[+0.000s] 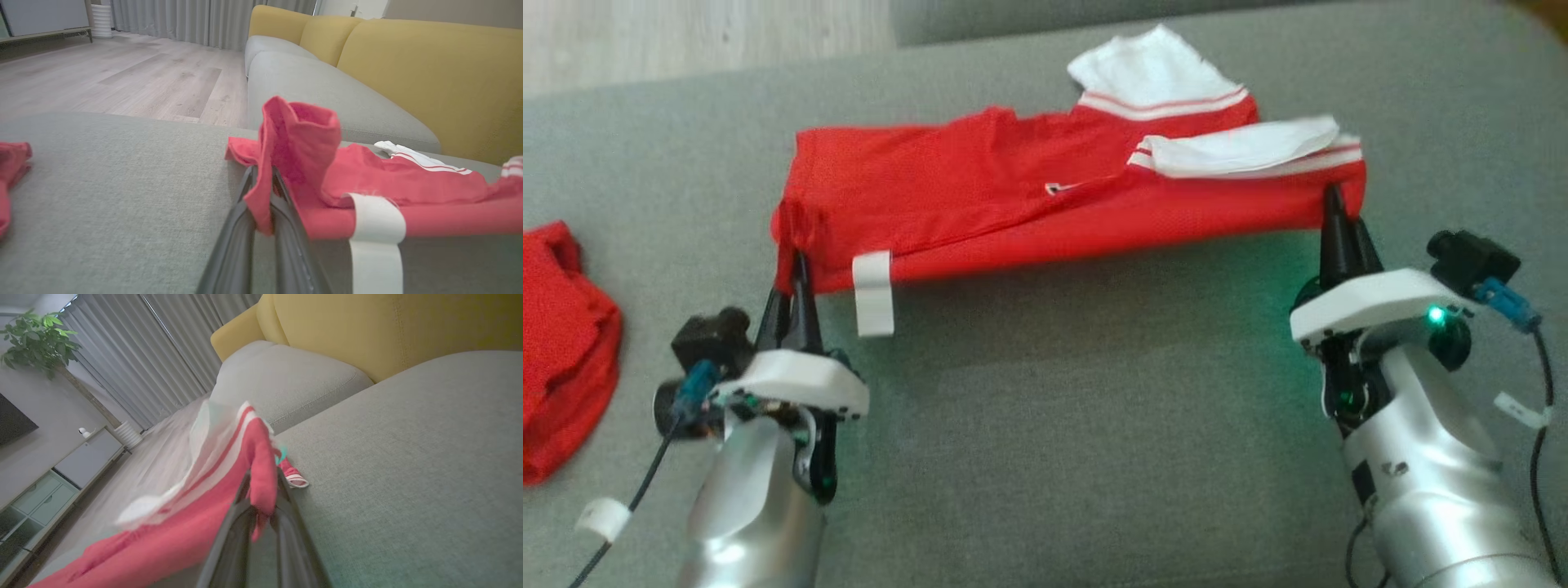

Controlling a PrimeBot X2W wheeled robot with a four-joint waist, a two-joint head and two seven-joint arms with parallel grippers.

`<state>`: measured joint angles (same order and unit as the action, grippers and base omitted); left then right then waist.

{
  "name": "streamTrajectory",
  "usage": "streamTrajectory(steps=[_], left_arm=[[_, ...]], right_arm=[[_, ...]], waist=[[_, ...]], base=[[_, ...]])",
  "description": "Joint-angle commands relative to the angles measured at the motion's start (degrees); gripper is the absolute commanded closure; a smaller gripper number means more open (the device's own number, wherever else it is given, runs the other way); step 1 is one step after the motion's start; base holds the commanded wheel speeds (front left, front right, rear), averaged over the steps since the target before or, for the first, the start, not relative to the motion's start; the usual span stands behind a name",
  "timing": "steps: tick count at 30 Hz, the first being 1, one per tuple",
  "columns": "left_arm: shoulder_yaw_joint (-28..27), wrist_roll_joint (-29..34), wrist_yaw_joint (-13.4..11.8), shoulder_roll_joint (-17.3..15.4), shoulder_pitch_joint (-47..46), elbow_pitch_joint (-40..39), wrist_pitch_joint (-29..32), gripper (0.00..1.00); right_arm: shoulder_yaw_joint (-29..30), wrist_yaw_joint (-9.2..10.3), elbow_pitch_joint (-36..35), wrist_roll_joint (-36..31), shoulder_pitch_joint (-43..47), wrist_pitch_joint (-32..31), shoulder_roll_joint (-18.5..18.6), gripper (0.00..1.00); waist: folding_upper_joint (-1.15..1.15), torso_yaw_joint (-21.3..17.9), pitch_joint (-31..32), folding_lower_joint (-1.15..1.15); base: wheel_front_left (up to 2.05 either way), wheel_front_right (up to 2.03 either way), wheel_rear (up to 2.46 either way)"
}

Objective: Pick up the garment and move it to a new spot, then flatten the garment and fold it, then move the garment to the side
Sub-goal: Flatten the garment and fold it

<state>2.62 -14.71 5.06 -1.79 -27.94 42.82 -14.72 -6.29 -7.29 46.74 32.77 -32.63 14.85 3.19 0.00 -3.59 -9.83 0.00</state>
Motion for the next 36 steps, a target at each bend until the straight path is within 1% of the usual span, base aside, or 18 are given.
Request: streamTrajectory(steps=[1, 4, 8, 11, 14, 18, 19, 20, 24, 27, 31, 36], left_arm=[[-2.32, -0.15, -0.38, -1.3, -0.84, -0.4, -0.28, 1.0], [-3.66, -1.53, -1.0, -1.24, 1.58, 4.72, -0.28, 1.0], [-3.93, -2.49, -1.42, -1.16, 6.15, 9.76, -0.28, 1.0], [-3.31, -4.2, -1.25, -1.13, 9.89, 11.05, -0.28, 1.0], [-0.84, -6.09, -0.95, -1.11, 13.17, 11.03, -0.28, 1.0], [2.61, -6.12, -1.67, -1.11, 15.2, 9.04, -0.28, 1.0], [3.14, -5.76, -2.04, -1.1, 15.33, 8.33, -0.28, 0.88], [3.66, -5.08, -2.92, -1.1, 15.54, 6.6, -0.28, 0.0], [4.39, -2.31, -4.69, -1.1, 14.95, 2.03, -0.28, 0.0], [4.4, -1.39, -5.16, -1.1, 13.86, -0.82, -0.28, 0.0], [2.87, -0.38, -6.02, -1.22, 10.1, -0.63, -0.28, 0.0], [-0.45, 0.44, -6.86, -3.06, 3.36, -0.48, -0.28, 0.0]], right_arm=[[-0.92, -0.2, -0.43, 0.27, -0.43, 0.15, -0.31, 1.0], [-1.19, -0.2, 3.45, 0.85, 0.55, -0.11, -0.31, 1.0], [-2.22, -0.2, 6.72, 1.86, 4.28, -0.15, -0.23, 1.0], [-3.25, -0.2, 7.27, 2.92, 7.82, -0.12, 0.12, 1.0], [-4.26, -0.2, 6.92, 3.89, 11.11, -0.08, 0.64, 1.0], [-5.34, -0.2, 6.09, 4.41, 13.49, 0.0, 1.36, 1.0], [-5.54, -0.2, 5.83, 4.33, 13.65, 0.02, 1.47, 0.52], [-5.73, -0.2, 5.12, 3.98, 13.54, 0.07, 1.59, 0.0], [-5.14, -0.2, 3.14, 2.81, 12.56, 0.12, 1.61, 0.0], [-3.98, -0.2, 1.14, 1.62, 11.49, 0.13, 1.65, 0.0], [-2.51, -0.2, -1.11, 0.2, 9.1, 0.14, 1.46, 0.0], [-1.54, -0.2, -3.44, -1.26, 4.69, 0.14, 1.19, 0.0]], waist=[[0.0, -0.29, 2.53, 0.0], [0.0, -0.6, 5.68, 0.0], [0.0, -0.64, 9.22, 0.0], [0.0, -0.47, 10.44, 0.0], [0.0, -0.25, 10.77, 0.0], [0.0, 0.1, 10.33, 0.0], [0.0, 0.16, 10.09, 0.0], [0.0, 0.17, 9.62, 0.0], [0.0, 0.25, 8.56, 0.0], [0.0, 0.43, 7.1, 0.0], [0.0, 0.53, 4.6, 0.0], [0.0, 0.57, 1.02, 0.0]], base=[[0.0, 0.0, 0.0], [0.0, 0.0, 0.0], [0.0, 0.0, 0.0], [0.0, 0.0, 0.0], [0.0, 0.0, 0.0], [0.0, 0.0, 0.0], [0.0, 0.0, 0.0], [0.0, 0.0, 0.0], [0.0, 0.0, 0.0], [0.0, 0.0, 0.0], [0.0, 0.0, 0.0], [0.0, 0.0, 0.0]])
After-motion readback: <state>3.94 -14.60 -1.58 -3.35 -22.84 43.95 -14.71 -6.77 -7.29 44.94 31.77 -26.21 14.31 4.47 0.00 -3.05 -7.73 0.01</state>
